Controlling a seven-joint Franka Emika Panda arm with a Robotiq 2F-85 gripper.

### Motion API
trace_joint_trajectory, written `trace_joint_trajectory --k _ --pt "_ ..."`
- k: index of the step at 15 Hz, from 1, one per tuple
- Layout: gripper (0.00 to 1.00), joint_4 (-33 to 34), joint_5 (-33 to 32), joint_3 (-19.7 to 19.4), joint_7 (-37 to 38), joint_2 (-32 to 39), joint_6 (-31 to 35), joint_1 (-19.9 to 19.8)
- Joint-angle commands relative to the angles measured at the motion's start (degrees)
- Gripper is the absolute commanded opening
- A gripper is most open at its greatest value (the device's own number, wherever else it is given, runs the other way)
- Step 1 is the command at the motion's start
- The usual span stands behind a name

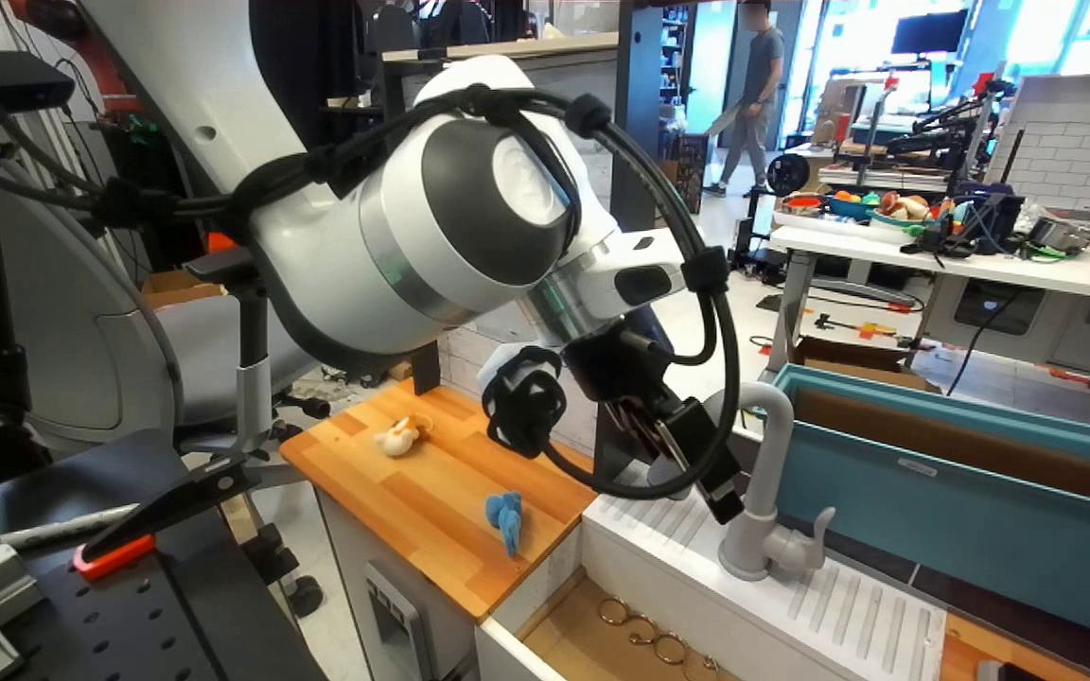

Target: Push the faucet of the sink slightly to the right.

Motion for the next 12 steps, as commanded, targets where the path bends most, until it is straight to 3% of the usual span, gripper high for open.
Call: trace_joint_trajectory --k 1,8,12 --pt "1.0 -5.5 3.6 -2.5 -4.0 -3.0 3.0 -0.1" --pt "1.0 -9.3 9.2 -2.0 -10.7 -7.6 5.5 -5.9" --pt "1.0 -12.1 7.1 7.4 -21.1 -18.6 1.8 -12.9"
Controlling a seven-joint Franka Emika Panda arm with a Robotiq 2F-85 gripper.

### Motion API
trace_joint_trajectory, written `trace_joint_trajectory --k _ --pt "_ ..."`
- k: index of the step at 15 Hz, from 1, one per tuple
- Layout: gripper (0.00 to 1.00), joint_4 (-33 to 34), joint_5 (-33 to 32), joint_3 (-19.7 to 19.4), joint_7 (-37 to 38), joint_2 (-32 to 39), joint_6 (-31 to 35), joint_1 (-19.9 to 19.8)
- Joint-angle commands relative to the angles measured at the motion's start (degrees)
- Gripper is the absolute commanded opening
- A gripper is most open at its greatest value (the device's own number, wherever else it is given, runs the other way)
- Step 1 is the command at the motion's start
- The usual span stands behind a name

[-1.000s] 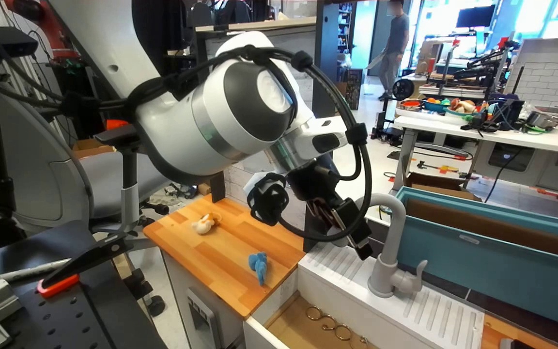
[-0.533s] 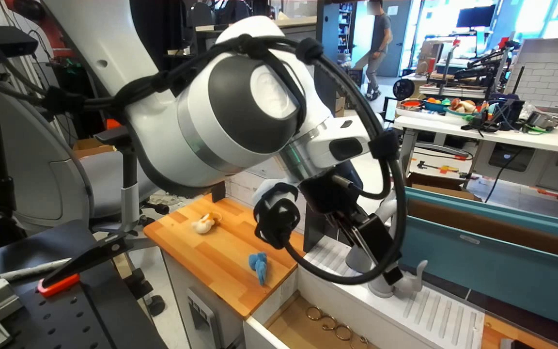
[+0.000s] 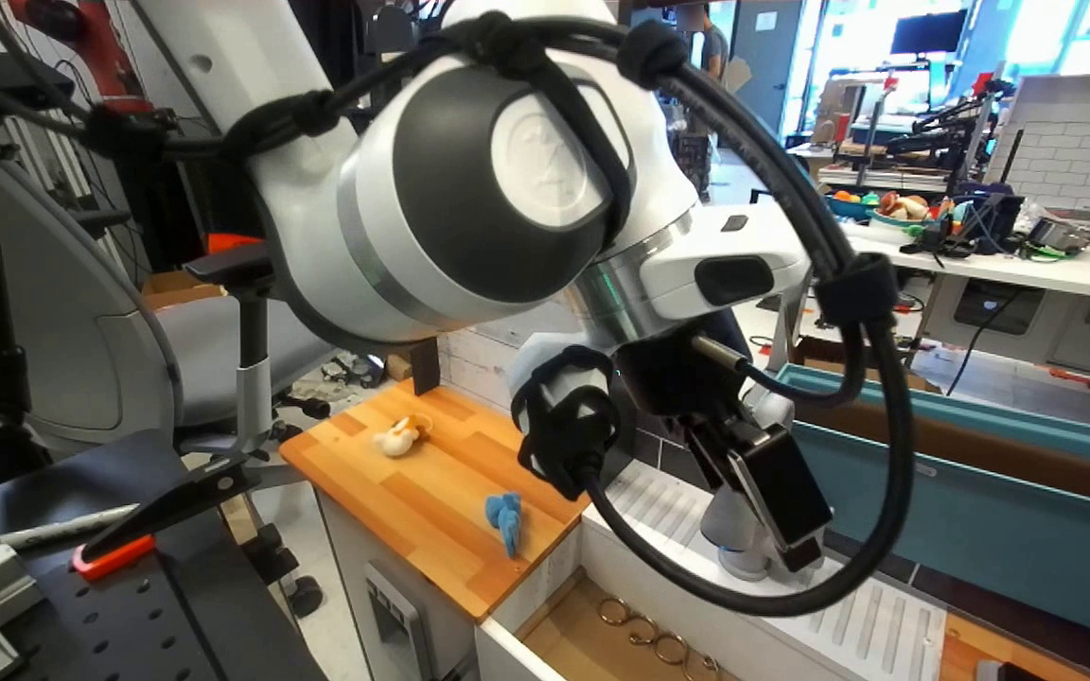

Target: Push the faucet of the sink slightly to the right.

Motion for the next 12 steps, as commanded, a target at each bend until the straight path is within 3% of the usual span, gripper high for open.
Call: trace_joint_trajectory --k 1,5,8,9,10,12 --pt "1.0 -6.6 -0.3 7.2 -12.4 -13.2 -3.4 -7.0" --pt "1.0 -13.8 -2.1 12.7 -20.1 -25.1 -9.5 -10.2" --pt "1.0 -16.2 -3.1 19.2 -24.8 -33.7 -19.3 -15.6" --pt "1.0 -15.8 -2.3 22.5 -27.3 -35.5 -23.3 -18.7" --pt "1.0 -13.7 -4.8 21.0 -20.8 -29.2 -17.5 -17.1" --pt "1.0 -14.5 -4.0 24.9 -23.9 -33.5 -21.8 -21.0"
